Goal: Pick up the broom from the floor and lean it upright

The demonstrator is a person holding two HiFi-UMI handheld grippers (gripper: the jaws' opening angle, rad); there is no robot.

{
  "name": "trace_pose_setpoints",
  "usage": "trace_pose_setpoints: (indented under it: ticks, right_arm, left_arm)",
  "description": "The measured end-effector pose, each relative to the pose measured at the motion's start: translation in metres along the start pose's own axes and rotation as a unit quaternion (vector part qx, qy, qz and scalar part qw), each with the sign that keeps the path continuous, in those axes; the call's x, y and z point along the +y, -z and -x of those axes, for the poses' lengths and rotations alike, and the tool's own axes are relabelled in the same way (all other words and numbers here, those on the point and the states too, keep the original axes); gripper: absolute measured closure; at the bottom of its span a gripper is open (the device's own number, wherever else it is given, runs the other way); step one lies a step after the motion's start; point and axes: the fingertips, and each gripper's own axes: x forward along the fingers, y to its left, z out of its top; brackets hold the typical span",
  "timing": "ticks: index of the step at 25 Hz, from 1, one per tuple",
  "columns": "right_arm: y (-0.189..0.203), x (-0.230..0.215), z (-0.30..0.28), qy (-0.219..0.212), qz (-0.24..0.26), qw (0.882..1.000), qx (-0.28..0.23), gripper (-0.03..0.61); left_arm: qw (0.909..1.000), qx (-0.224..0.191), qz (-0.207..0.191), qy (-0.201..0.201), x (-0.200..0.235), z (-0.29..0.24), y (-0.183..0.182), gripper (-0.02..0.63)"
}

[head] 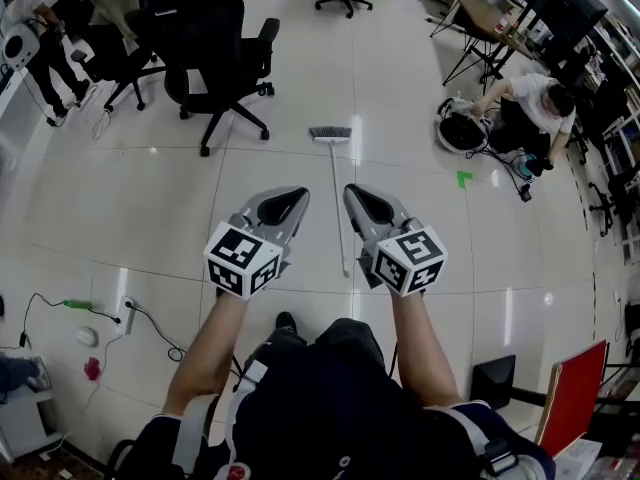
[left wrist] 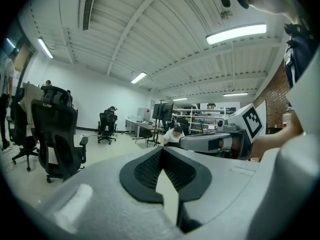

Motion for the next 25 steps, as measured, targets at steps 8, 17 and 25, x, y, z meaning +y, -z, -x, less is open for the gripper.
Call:
trace_pose_setpoints:
  ticks: [8,17,25]
  right_arm:
    - [0.020,-0.025,-0.054,0.034,-0.027,0.999,0.017,0.574]
    - [0.045,-0.127,-0.110,0.104,-0.084,0.991,0.002,0.574]
    - [0.082,-0.201,-0.118,0.183,-0.130,0.974,0.028,0.574]
  left_arm:
    - [0.9995,0.022,0.003,0.024,0.064,-0.021,0.016,0.614]
    - [0.9901,0.086,-0.022,0.109,0.121,-0.129,0.048,0.614]
    - [0.9607,0.135,-0.062,0.234,0.124,-0.227,0.073,0.614]
